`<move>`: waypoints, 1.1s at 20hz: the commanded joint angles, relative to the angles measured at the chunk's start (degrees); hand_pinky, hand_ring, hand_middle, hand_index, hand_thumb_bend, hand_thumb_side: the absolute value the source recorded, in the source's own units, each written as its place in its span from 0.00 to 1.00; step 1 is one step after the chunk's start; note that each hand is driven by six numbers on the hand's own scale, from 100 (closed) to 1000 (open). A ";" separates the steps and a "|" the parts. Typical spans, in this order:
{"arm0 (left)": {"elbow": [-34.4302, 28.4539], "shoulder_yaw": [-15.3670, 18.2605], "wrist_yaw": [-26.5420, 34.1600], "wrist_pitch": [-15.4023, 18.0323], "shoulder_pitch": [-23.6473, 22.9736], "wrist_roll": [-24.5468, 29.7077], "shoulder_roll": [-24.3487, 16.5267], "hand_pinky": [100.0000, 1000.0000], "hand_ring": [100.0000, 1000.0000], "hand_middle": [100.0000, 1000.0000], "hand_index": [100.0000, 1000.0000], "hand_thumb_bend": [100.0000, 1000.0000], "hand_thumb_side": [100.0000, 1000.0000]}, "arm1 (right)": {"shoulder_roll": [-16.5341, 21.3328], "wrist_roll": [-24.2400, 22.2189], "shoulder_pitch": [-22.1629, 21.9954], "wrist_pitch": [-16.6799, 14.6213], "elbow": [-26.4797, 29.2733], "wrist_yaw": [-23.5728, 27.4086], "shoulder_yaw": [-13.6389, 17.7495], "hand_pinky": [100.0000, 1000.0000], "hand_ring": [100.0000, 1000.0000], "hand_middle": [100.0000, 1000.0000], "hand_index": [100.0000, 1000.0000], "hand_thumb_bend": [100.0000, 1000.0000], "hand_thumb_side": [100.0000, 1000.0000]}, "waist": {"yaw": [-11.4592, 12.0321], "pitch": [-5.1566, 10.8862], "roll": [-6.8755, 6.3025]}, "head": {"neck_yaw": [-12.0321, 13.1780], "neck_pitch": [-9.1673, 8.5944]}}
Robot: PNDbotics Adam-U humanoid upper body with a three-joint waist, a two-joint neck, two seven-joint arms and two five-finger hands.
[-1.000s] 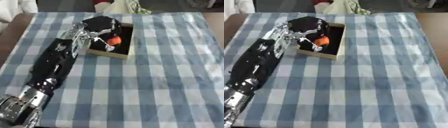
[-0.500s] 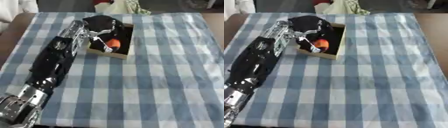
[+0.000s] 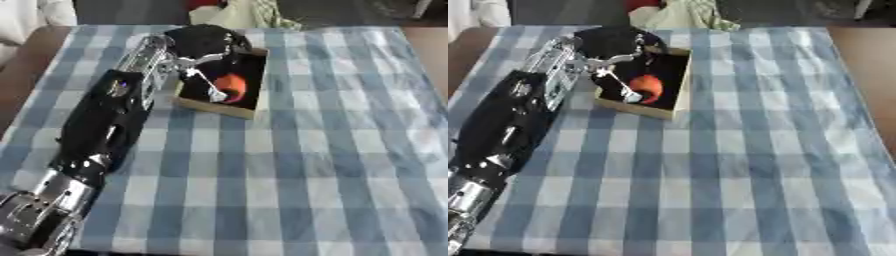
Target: Pick up objects on the table and place them in the box.
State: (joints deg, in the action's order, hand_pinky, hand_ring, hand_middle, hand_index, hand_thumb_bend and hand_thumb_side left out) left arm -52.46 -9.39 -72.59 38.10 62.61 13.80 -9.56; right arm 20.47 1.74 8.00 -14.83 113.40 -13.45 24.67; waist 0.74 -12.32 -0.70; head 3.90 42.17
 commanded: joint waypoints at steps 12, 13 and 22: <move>-9.91 -2.07 12.42 0.96 -0.42 0.82 -3.94 0.76 0.81 0.77 0.96 0.00 0.15 | 1.24 0.08 -0.12 -0.01 1.19 0.23 0.52 0.72 0.73 0.65 0.75 0.00 0.58 | 0.31 1.19 0.19 | -1.06 0.76; -12.33 -3.28 18.47 1.82 -0.99 2.11 -5.20 0.75 0.80 0.77 0.96 0.00 0.15 | 1.33 0.15 -0.14 0.00 1.19 0.16 0.57 0.72 0.73 0.65 0.75 0.00 0.58 | 0.45 1.20 0.10 | -1.41 0.95; -36.45 -7.45 51.01 -4.53 -6.26 13.15 -17.21 0.46 0.51 0.47 0.33 0.00 0.09 | 1.95 0.72 -0.32 0.02 1.19 -0.30 0.71 0.73 0.74 0.65 0.75 0.00 0.58 | 1.46 1.73 -0.22 | -3.70 0.99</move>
State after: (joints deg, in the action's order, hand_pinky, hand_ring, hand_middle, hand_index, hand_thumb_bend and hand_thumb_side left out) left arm -85.63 -16.74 -24.21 34.32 55.62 25.97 -24.30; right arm 20.54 2.19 7.51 -14.77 113.40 -13.49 24.99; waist 2.18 -11.59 -1.01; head 0.47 43.16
